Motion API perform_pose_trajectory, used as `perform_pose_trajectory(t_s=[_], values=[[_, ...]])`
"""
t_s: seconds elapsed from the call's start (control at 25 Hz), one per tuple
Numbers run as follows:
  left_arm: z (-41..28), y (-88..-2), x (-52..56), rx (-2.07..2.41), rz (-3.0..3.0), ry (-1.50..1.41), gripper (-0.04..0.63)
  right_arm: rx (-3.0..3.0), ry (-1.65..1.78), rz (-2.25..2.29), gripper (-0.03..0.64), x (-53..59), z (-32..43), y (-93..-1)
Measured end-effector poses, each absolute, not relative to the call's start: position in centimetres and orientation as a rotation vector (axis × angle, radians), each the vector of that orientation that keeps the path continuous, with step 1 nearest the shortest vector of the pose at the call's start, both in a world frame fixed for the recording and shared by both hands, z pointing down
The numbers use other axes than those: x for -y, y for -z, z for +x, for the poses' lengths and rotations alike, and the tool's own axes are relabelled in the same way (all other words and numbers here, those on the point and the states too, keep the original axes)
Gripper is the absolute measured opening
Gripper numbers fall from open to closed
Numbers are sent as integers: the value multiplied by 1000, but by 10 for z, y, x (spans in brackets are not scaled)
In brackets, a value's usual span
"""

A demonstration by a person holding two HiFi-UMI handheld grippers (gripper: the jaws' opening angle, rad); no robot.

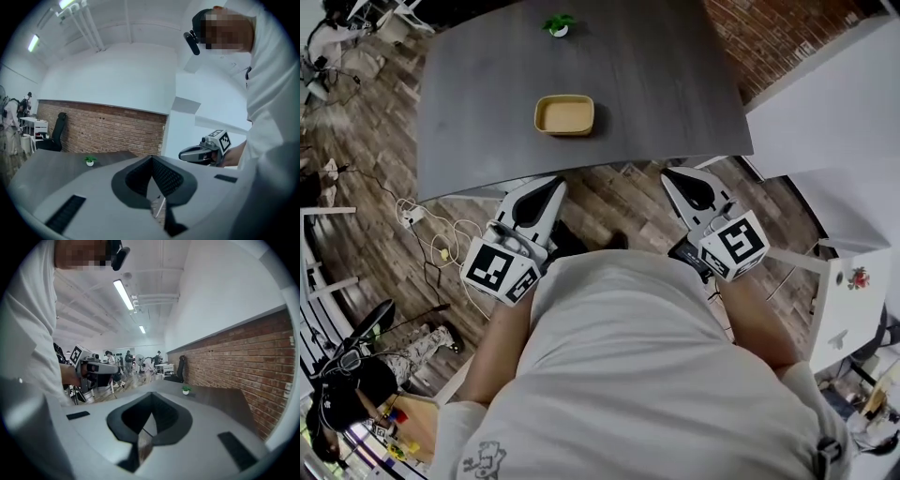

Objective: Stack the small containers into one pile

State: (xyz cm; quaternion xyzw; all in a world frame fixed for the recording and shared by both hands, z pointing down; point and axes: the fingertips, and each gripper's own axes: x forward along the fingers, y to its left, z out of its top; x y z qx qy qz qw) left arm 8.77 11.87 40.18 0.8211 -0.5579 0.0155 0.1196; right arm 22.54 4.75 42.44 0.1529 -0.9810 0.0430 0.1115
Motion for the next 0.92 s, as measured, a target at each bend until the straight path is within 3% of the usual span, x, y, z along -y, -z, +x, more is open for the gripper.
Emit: perform_pose_trajectory(t_s=[0.92], values=[[89, -392, -123, 1664, 2400, -19, 11, 2900, -130, 416, 5, -48, 219, -415]])
